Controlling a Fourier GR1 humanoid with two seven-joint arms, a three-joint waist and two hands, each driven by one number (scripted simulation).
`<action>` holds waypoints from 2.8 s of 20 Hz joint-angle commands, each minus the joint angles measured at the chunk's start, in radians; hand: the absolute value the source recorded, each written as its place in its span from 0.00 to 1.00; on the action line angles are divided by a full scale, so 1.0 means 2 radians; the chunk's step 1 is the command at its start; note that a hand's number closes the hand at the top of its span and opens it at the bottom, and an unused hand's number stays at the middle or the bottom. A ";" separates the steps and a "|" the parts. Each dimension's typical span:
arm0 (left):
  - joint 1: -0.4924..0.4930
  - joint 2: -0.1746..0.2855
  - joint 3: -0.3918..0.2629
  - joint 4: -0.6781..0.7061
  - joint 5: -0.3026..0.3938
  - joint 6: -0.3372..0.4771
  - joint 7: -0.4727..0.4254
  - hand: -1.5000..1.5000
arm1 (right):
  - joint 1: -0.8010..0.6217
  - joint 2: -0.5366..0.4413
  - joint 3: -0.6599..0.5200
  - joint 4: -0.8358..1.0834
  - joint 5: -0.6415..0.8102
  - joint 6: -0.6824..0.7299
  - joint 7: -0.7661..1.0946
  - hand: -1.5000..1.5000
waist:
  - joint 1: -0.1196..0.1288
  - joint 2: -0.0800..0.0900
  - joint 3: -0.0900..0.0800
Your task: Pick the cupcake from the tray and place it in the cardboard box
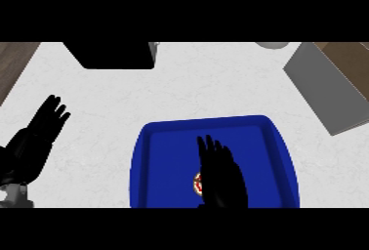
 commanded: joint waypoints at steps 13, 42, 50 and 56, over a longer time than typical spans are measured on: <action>0.004 -0.020 0.012 -0.002 -0.018 -0.014 0.004 0.50 | -0.031 0.007 -0.015 0.057 -0.030 0.028 0.070 0.00 | 0.001 0.000 0.000; 0.008 -0.038 0.060 0.011 -0.039 -0.070 0.006 0.50 | -0.100 -0.029 -0.123 0.190 -0.021 -0.014 -0.105 1.00 | 0.003 0.002 0.000; -0.047 -0.046 0.047 0.008 -0.048 -0.051 0.028 0.50 | -0.280 -0.095 -0.256 0.469 -0.056 -0.038 -0.261 1.00 | 0.018 0.008 0.001; -0.005 -0.061 0.038 -0.006 -0.059 -0.056 0.011 0.50 | -0.364 -0.076 -0.268 0.585 -0.003 -0.126 -0.274 1.00 | 0.018 0.006 0.001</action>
